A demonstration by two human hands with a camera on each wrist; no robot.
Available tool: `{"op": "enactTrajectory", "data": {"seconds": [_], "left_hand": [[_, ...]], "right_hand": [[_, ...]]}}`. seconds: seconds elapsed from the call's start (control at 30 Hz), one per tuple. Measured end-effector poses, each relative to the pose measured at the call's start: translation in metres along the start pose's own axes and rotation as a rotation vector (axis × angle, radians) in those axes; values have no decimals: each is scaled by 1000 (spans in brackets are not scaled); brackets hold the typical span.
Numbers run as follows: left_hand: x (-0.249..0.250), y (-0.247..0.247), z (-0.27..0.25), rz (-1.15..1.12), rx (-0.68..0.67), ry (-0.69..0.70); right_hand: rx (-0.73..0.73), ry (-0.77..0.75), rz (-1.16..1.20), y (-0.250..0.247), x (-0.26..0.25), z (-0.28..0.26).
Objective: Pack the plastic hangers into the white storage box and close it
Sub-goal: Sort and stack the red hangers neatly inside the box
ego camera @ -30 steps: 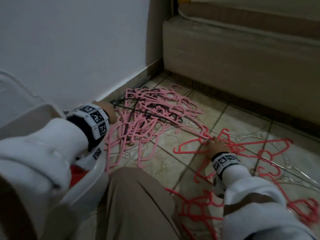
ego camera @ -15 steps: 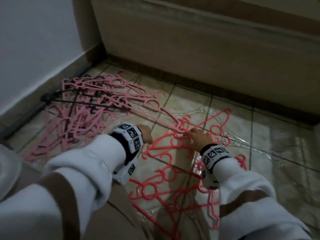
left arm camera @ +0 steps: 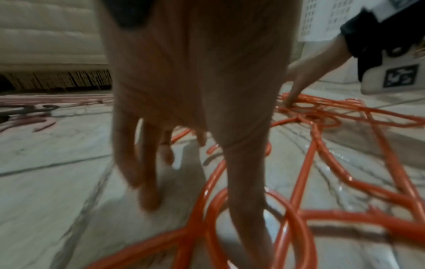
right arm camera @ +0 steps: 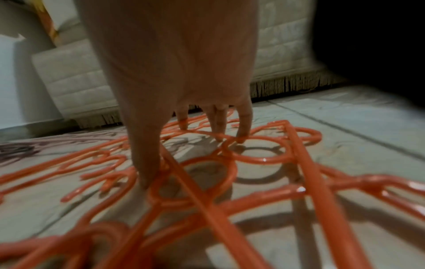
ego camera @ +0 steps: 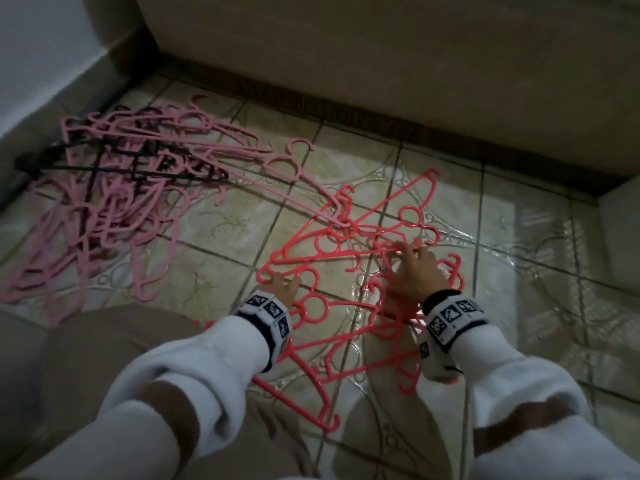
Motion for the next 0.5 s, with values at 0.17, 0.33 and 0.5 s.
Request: {"op": "enactTrajectory", "data": {"seconds": [0.17,0.33,0.5], "left_hand": [[2,-8,12,166,154,121],[-13,-31,21,92,367,9],[-40,-44,30,-139,497,-144]], "right_hand": [[-21,-136,131,11,-38,11],[-93,-399,11,16,-80,12],[280,-237,-25,-25,-70,41]]}}
Point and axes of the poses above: each hand's wrist, its own z-axis towards the middle knuckle, its own y-axis out of the palm, x = y × z, the point moved 6 cm from there along z, towards the middle knuckle, and after that the axes turned 3 degrees about -y, right-handed, at the moved point
